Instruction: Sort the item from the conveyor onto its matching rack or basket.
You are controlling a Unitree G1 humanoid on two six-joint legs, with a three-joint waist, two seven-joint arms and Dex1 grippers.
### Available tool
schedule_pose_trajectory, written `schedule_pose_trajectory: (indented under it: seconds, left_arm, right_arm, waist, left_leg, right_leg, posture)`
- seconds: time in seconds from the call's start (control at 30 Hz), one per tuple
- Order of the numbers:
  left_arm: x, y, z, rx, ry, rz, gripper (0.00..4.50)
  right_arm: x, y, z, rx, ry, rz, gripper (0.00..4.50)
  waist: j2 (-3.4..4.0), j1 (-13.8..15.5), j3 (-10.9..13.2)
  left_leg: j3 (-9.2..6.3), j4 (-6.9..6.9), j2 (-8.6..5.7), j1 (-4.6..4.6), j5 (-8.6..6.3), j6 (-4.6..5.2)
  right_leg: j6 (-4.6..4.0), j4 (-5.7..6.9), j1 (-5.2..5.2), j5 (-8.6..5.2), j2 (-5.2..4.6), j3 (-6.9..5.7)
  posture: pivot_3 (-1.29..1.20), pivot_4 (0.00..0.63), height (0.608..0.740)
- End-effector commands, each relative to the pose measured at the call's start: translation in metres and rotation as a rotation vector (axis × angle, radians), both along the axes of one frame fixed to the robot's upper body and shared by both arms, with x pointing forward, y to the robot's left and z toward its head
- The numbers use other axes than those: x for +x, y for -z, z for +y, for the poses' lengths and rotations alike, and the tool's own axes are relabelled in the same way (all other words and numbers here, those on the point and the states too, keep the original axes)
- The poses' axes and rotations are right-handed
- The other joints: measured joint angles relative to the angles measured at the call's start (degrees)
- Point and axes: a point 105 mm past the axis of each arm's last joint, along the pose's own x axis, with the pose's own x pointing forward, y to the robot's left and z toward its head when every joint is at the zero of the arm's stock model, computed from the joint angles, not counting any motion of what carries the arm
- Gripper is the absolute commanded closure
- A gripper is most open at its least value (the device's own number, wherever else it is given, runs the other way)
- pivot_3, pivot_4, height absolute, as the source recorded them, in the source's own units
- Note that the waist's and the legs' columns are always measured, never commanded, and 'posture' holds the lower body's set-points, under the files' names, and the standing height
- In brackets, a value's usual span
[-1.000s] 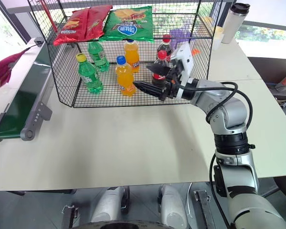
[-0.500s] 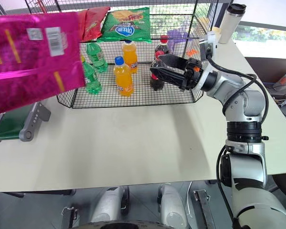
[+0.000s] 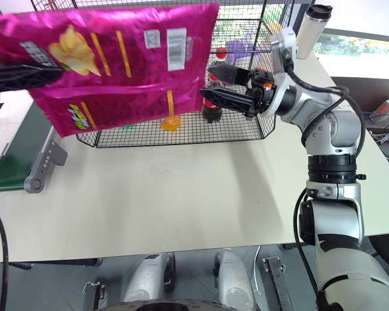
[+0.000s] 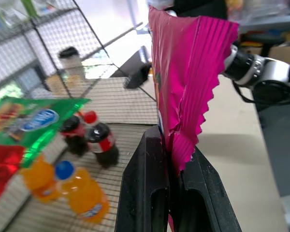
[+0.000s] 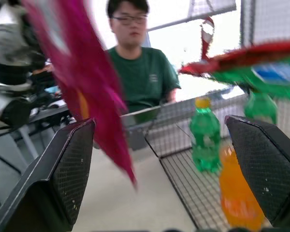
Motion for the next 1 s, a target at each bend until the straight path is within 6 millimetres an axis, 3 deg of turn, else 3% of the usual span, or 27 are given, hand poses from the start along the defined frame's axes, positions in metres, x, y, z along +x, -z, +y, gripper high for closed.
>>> schedule_pose_trajectory:
  seconds: [0.03, 0.23, 0.37, 0.47, 0.57, 0.77, 0.87, 1.0]
  left_arm:
    - [0.0, -0.01, -0.003, -0.001, 0.026, -0.071, 4.43]
    - [0.012, -0.001, -0.01, -0.008, 0.069, -0.04, 4.43]
    - [0.018, 0.009, -0.011, 0.016, 0.073, -0.012, 4.5]
    - [0.022, 0.013, -0.01, 0.022, 0.067, -0.003, 4.5]
    - [0.027, 0.013, -0.008, 0.012, 0.051, -0.004, 4.5]
    - [0.031, 0.013, -0.003, -0.007, 0.025, 0.007, 4.5]
    - [0.034, 0.016, 0.001, -0.022, 0.004, 0.033, 3.65]
    - [0.035, 0.018, 0.004, -0.048, -0.011, 0.067, 2.03]
  right_arm:
    - [-0.012, -0.013, 0.006, -0.006, -0.071, -0.057, 0.06]
    - [-0.021, -0.013, 0.024, 0.006, -0.171, -0.037, 0.06]
    - [-0.023, -0.016, 0.03, 0.036, -0.208, -0.012, 1.32]
    - [-0.027, -0.011, 0.035, 0.016, -0.229, -0.009, 2.93]
    - [-0.029, -0.003, 0.037, -0.02, -0.224, -0.013, 4.27]
    - [-0.029, 0.0, 0.034, -0.038, -0.193, -0.021, 4.39]
    - [-0.029, -0.003, 0.03, -0.029, -0.158, -0.034, 4.5]
    - [-0.027, -0.01, 0.025, -0.014, -0.108, -0.054, 4.5]
  waist:
    - [0.0, 0.01, 0.0]
    - [0.0, 0.05, 0.0]
    - [0.0, 0.05, 0.0]
    - [0.0, 0.12, 0.0]
    - [0.0, 0.11, 0.0]
    - [0.0, 0.09, 0.0]
    - [0.0, 0.12, 0.0]
    - [0.0, 0.08, 0.0]
  left_leg:
    - [0.0, 0.01, 0.0, -0.02, 0.0, 0.0]
    - [-0.01, 0.09, 0.0, -0.03, 0.0, 0.0]
    - [-0.01, 0.13, 0.01, -0.04, 0.0, 0.0]
    - [-0.01, 0.13, 0.01, -0.04, 0.0, 0.0]
    - [-0.01, 0.17, 0.01, -0.07, 0.0, 0.0]
    - [-0.01, 0.22, 0.01, -0.09, 0.0, 0.01]
    - [-0.01, 0.22, 0.01, -0.09, 0.0, 0.01]
    - [-0.01, 0.26, 0.01, -0.1, 0.0, 0.01]
  right_leg:
    - [0.0, -0.01, 0.0, 0.0, 0.0, 0.0]
    - [0.01, 0.06, -0.01, 0.01, 0.0, 0.0]
    - [0.01, 0.09, -0.01, 0.01, 0.0, 0.0]
    - [0.01, 0.09, -0.01, 0.0, 0.0, 0.0]
    - [0.01, 0.09, -0.01, 0.01, 0.0, 0.0]
    - [0.02, 0.09, -0.01, 0.01, 0.0, 0.0]
    - [0.02, 0.1, -0.01, 0.01, 0.0, 0.0]
    - [0.03, 0.1, -0.01, 0.01, 0.0, 0.0]
  posture:
    - [0.0, 0.15, 0.74]
    - [0.0, 0.15, 0.74]
    - [0.0, 0.15, 0.74]
    - [0.0, 0.15, 0.74]
    - [0.0, 0.15, 0.74]
    - [0.0, 0.15, 0.74]
    - [0.0, 0.15, 0.74]
    - [0.0, 0.15, 0.74]
